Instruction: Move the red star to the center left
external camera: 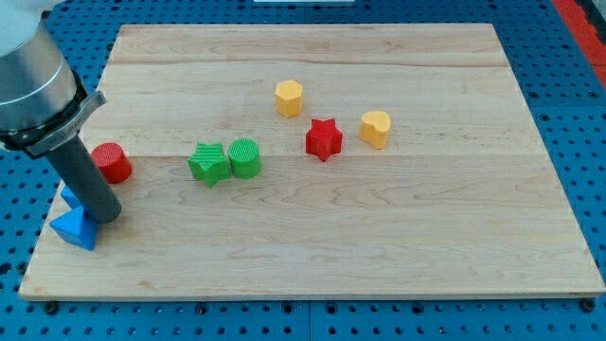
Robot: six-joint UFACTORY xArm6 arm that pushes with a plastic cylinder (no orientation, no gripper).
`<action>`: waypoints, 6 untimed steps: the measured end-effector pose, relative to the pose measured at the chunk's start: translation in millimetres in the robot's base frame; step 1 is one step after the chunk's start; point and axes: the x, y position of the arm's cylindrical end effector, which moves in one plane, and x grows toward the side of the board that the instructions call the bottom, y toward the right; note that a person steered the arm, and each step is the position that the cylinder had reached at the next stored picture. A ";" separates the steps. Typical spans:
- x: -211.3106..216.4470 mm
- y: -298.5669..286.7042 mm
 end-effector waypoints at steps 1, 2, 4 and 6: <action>-0.9 29.6; 1.3 75.8; -2.5 88.8; -20.3 89.6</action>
